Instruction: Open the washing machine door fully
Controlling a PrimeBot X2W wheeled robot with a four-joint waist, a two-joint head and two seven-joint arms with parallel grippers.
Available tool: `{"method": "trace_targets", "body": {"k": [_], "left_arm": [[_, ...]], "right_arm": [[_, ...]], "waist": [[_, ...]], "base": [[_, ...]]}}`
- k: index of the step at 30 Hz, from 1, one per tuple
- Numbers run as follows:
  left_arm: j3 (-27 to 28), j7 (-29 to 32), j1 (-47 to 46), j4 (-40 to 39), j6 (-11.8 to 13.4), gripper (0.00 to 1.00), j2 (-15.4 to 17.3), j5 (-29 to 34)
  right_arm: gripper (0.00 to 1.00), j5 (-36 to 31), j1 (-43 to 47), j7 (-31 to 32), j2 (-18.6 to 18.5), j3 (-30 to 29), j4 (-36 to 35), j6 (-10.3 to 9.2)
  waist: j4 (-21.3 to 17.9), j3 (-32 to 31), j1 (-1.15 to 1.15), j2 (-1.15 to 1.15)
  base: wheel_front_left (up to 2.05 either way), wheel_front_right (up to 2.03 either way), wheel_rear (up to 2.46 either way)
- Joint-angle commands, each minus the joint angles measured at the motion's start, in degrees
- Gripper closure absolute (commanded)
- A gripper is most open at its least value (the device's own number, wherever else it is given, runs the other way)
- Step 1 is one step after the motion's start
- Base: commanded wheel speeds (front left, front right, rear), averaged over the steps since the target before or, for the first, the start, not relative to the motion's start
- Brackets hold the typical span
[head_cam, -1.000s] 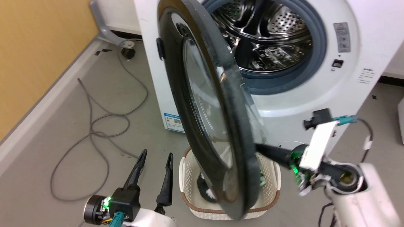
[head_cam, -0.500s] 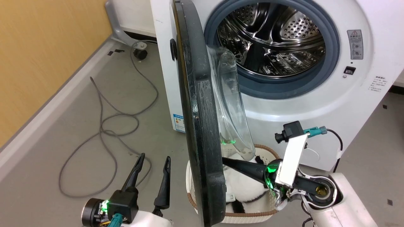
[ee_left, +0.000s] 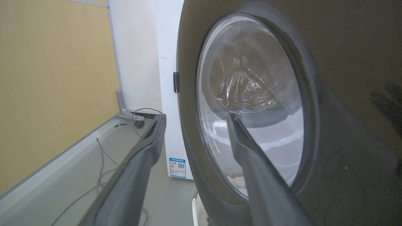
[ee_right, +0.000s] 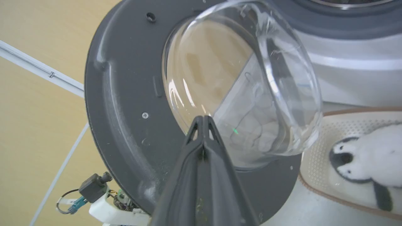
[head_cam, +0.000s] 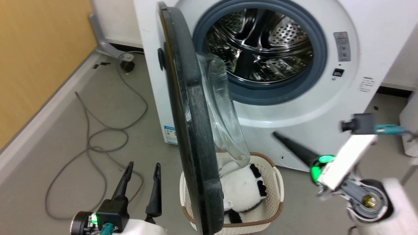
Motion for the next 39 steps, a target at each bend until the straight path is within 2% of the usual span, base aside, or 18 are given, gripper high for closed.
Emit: {"method": "trace_targets", "body": {"k": [1, 4, 8, 14, 19, 23, 26, 30, 31, 32, 33, 39], "left_arm": [[0.8, -0.3, 0.2, -0.3, -0.2, 0.00, 0.4, 0.2], [1.5, -0.3, 0.3, -0.5, -0.6, 0.00, 0.6, 0.4], [2.3, -0.3, 0.8, -0.6, -1.0, 0.00, 0.6, 0.4], [2.1, -0.3, 1.9, -0.5, -1.7, 0.00, 0.4, 0.5], [2.1, -0.3, 2.4, -0.7, -1.9, 0.00, 0.3, 0.6], [2.5, -0.3, 2.7, -1.0, -1.8, 0.00, 0.3, 0.6], [2.8, -0.3, 2.8, -1.1, -1.9, 0.00, 0.3, 0.7], [2.7, -0.3, 2.9, -1.0, -2.1, 0.00, 0.2, 0.9], [2.7, -0.3, 3.0, -1.0, -2.1, 0.00, 0.2, 0.9], [2.7, -0.3, 3.0, -0.9, -2.1, 0.00, 0.2, 0.9], [2.7, -0.3, 3.1, -0.8, -2.1, 0.00, 0.2, 0.9], [2.6, -0.3, 3.2, -0.2, -2.2, 0.00, 0.1, 0.7]], "right_arm": [[1.00, -3.7, 1.3, -3.7, -2.3, 0.1, -3.2, 0.06], [1.00, -12.6, 2.8, -12.4, -6.7, 1.8, -7.6, 0.06], [1.00, -24.8, 5.3, -25.6, -11.5, 3.2, -9.0, 0.06], [1.00, -39.6, 10.8, -40.4, -12.7, 0.2, -6.1, 0.06], [1.00, -50.2, 16.1, -46.0, -8.9, -4.8, -4.9, 0.06], [1.00, -57.0, 19.9, -48.1, -3.4, -9.4, -7.5, 0.06], [1.00, -59.4, 23.1, -48.4, 0.3, -10.7, -9.2, 0.06], [1.00, -60.6, 26.1, -48.1, 2.9, -11.3, -9.2, 0.06], [0.84, -60.9, 26.6, -48.1, 3.3, -11.6, -8.8, 0.06], [0.33, -61.4, 27.0, -48.2, 3.6, -11.9, -8.3, 0.06], [0.00, -61.6, 27.2, -48.4, 3.9, -12.1, -7.7, 0.06], [0.00, -62.0, 27.4, -49.1, 5.0, -12.4, -5.7, 0.06]], "waist": [[-1.0, -0.1, 0.00, 0.00], [-2.1, -0.1, 0.00, 0.00], [-3.2, -0.4, 0.00, 0.00], [-4.3, -0.8, 0.00, 0.00], [-4.8, -0.8, 0.00, 0.00], [-5.3, -0.4, 0.00, 0.00], [-5.6, 0.0, 0.00, 0.00], [-5.9, 0.3, 0.00, 0.00], [-5.9, 0.3, 0.00, 0.00], [-5.9, 0.4, 0.00, 0.00], [-5.9, 0.4, 0.00, 0.00], [-5.9, 0.3, 0.00, 0.00]], "base": [[0.00, 0.00, 0.00], [0.00, 0.00, 0.00], [0.00, 0.00, 0.00], [0.00, 0.00, 0.00], [0.00, 0.00, 0.00], [0.00, 0.00, 0.00], [0.00, 0.00, 0.00], [0.00, 0.00, 0.00], [0.00, 0.00, 0.00], [0.00, 0.00, 0.00], [0.00, 0.00, 0.00], [0.00, 0.00, 0.00]]}}
